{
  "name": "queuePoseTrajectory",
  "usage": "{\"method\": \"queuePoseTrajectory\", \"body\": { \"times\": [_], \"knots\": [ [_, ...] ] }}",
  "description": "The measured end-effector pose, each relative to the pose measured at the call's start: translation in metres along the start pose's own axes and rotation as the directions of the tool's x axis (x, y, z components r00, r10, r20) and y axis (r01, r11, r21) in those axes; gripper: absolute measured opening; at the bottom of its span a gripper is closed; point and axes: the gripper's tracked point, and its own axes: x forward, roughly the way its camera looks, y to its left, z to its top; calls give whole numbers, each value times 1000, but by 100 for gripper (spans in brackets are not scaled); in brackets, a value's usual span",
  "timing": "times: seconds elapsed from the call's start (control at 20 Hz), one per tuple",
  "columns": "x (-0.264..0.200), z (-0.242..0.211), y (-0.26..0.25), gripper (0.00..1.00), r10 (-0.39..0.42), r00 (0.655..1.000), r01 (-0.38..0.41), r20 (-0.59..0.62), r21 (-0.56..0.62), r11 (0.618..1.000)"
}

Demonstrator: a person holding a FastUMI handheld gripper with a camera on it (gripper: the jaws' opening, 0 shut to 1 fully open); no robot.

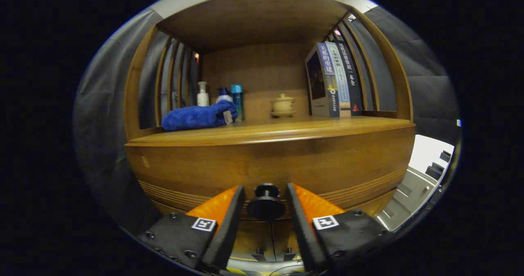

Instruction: Pull open the drawer, take out the items inside it, and place them on the countertop above the cabinet.

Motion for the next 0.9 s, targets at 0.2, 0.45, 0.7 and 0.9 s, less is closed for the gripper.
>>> {"method": "queuePoseTrajectory", "body": {
  "times": [0.2,0.45,0.7,0.9],
  "knots": [
    [0,2,1,50,1,1000,0,15,-9,1000],
    [1,4,0,41,-3,1000,3,15,-6,1000],
    [-31,-1,2,41,18,1000,-18,1,-36,999],
    [-70,-7,4,41,42,999,-43,-25,-47,998]
  ]
}}
